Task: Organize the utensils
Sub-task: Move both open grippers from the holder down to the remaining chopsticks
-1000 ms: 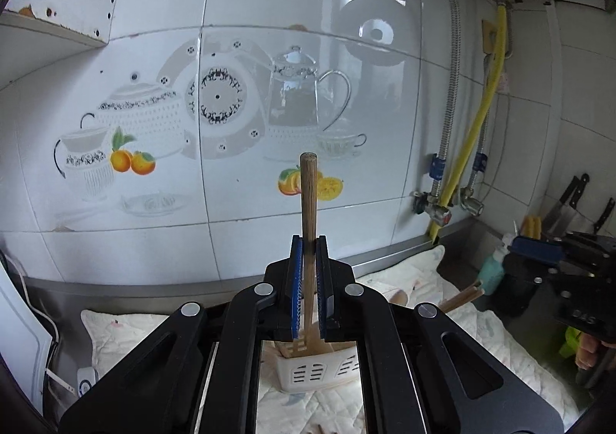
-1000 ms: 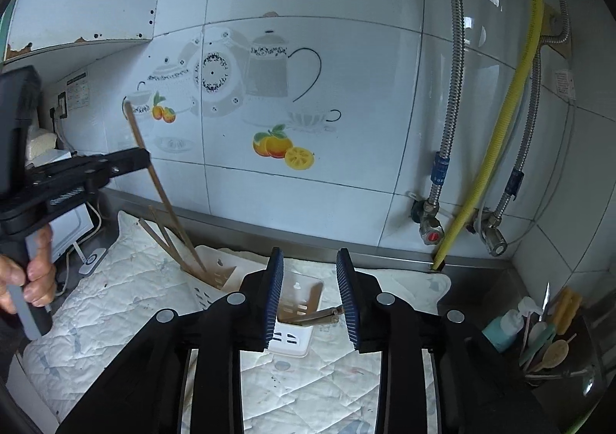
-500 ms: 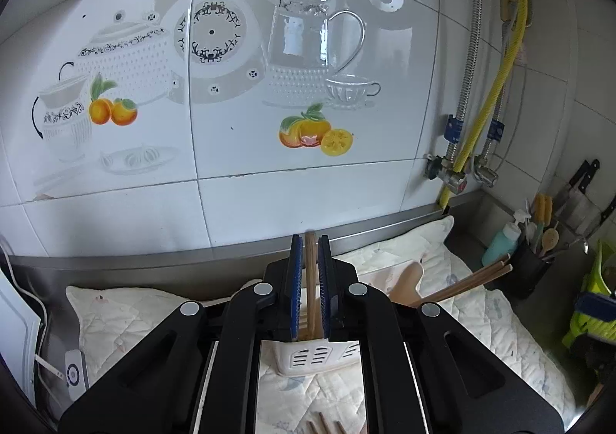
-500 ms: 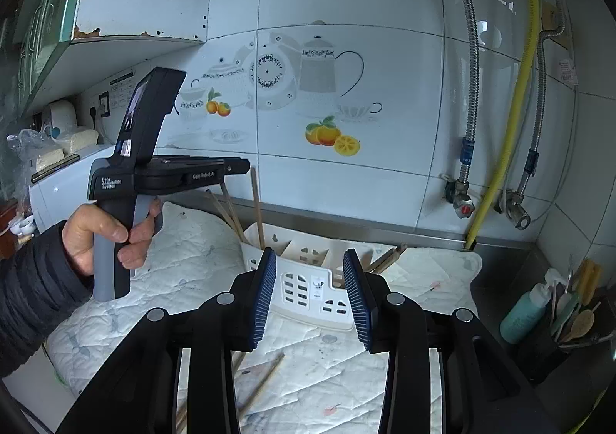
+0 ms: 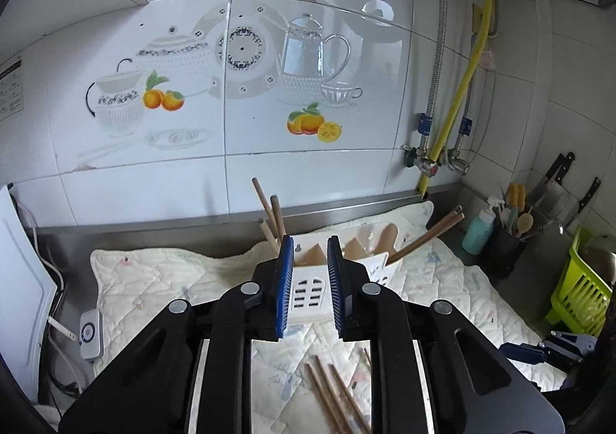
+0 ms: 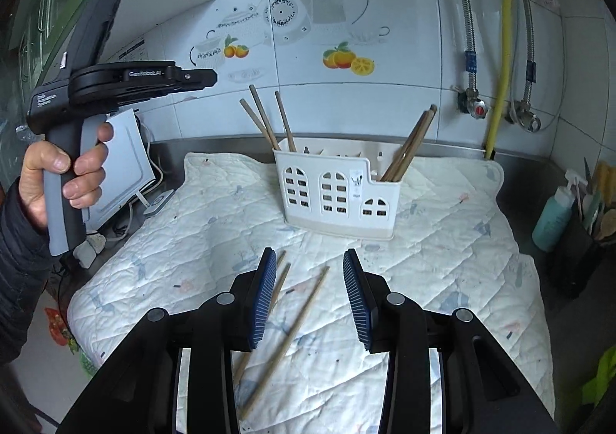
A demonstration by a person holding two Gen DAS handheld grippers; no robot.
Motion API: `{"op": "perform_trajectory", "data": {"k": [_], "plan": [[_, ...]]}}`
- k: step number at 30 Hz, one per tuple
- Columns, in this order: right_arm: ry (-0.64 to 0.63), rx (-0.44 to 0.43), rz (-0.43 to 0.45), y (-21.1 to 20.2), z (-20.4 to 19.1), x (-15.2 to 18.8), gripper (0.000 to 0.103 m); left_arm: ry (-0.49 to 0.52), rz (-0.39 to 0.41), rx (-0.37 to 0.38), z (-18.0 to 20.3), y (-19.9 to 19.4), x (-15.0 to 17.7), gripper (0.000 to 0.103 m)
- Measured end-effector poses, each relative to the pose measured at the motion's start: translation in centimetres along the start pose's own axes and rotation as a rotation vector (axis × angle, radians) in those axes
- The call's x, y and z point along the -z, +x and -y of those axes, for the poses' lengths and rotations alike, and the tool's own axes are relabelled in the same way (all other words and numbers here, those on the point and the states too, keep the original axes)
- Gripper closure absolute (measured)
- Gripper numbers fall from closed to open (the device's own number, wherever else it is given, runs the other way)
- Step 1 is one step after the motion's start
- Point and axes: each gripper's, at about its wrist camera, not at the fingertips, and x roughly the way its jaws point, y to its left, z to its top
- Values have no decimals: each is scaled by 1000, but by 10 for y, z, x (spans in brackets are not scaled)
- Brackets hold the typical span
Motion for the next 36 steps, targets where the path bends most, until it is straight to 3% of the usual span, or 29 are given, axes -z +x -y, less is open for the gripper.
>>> {"op": "perform_trajectory", "data": {"k": [6, 17, 20, 36], "plan": [[34, -1, -55, 3, -12, 45, 68, -41, -53, -15, -5, -19, 51, 76], [111, -16, -167, 29, -34, 109, 77, -48, -146, -100, -9, -27, 140, 45], [126, -24, -193, 36, -37, 118, 79, -51, -170, -106, -8, -26, 158, 34], [195, -45, -261, 69, -38, 132, 87, -121, -276, -175, -17, -13, 213, 20]]}}
